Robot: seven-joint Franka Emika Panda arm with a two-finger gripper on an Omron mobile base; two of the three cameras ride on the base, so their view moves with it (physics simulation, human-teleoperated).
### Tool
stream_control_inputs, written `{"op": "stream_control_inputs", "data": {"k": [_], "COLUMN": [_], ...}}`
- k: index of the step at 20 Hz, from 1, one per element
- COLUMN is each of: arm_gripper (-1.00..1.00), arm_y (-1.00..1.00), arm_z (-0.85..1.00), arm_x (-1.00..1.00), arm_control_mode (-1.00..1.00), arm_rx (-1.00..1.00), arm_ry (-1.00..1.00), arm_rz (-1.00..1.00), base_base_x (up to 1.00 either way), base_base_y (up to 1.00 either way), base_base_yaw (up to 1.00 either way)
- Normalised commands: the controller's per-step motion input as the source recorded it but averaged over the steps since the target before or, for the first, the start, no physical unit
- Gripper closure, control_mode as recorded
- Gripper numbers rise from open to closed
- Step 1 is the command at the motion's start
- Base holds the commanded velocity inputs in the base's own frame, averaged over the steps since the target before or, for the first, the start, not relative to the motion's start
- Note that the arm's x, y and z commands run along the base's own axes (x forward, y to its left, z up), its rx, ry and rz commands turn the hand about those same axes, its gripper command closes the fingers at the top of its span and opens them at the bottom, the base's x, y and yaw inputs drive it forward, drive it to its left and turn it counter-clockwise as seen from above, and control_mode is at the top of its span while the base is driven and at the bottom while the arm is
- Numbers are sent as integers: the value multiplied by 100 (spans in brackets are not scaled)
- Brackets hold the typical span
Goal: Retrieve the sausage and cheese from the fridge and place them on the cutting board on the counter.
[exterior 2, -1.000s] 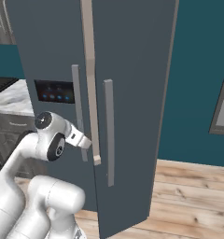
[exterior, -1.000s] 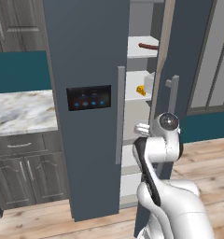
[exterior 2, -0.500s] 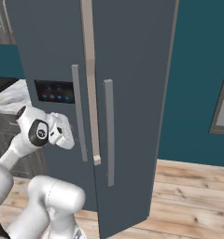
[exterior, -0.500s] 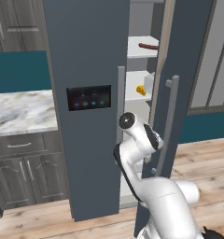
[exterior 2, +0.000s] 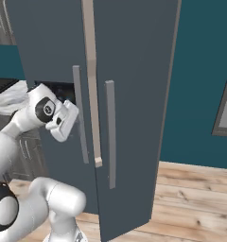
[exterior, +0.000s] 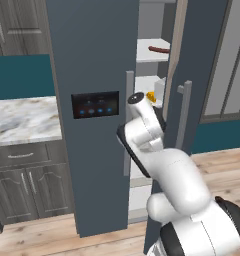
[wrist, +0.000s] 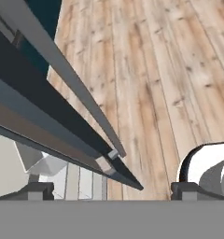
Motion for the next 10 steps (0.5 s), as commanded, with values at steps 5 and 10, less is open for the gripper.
{"op": "stream_control_inputs", "data": {"k": [5,10], "arm_gripper": [-100,-100], "arm_y": [-3,0], "arm_z": [-1,0], "arm_x": [45,19], "arm_control_mode": [-100,-100], "arm_rx": [12,21], "arm_ry": [-16,-15], "arm_rz": [-34,-20], "base_base_x": [0,0], "base_base_y": [0,0], "base_base_yaw": [0,0]}}
